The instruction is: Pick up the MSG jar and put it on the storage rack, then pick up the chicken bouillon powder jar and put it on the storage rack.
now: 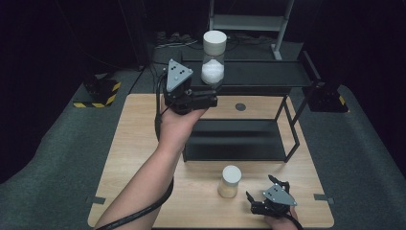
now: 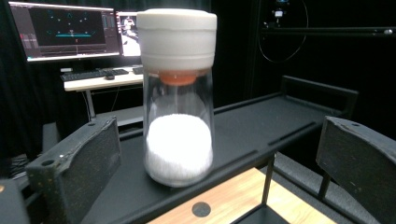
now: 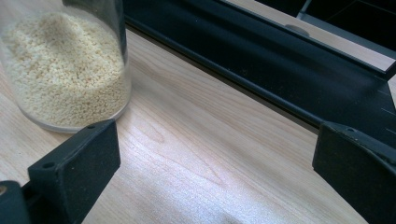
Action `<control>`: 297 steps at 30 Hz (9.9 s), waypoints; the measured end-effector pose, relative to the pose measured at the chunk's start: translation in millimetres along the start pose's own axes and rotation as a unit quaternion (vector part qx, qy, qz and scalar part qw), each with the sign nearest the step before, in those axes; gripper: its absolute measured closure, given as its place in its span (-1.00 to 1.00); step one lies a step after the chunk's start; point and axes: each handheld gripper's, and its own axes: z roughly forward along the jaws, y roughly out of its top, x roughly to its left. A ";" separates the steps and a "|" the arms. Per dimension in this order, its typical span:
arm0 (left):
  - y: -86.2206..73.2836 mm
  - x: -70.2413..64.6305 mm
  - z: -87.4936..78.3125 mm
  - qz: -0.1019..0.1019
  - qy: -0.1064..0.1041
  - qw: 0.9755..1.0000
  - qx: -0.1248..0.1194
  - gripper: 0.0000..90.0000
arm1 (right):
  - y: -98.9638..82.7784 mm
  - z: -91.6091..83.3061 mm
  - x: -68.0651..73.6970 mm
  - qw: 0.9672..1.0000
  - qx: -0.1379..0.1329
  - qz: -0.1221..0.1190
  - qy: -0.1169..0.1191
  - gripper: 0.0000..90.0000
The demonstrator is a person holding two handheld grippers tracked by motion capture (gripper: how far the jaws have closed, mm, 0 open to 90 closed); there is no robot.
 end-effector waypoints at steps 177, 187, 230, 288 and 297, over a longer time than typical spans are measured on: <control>-244.3 10.0 -105.2 0.104 -0.015 0.960 0.261 -0.98 | 24.8 19.3 23.6 0.988 -0.102 0.047 0.103 -0.66; -244.4 12.5 -105.6 0.099 -0.019 0.961 0.259 -0.98 | 23.0 25.5 18.8 0.986 -0.107 0.060 0.109 -0.34; -244.6 13.9 -105.9 0.097 -0.022 0.961 0.258 -0.98 | 13.1 3.2 1.2 0.983 -0.154 0.084 0.060 -0.23; -244.6 15.4 -106.3 0.097 -0.026 0.961 0.257 -0.98 | 34.1 -36.8 -26.3 0.974 -0.203 0.098 0.010 -0.23; -244.8 15.8 -106.9 0.097 -0.028 0.961 0.256 -0.98 | 58.4 -40.2 -32.9 0.973 -0.215 0.086 0.009 -0.23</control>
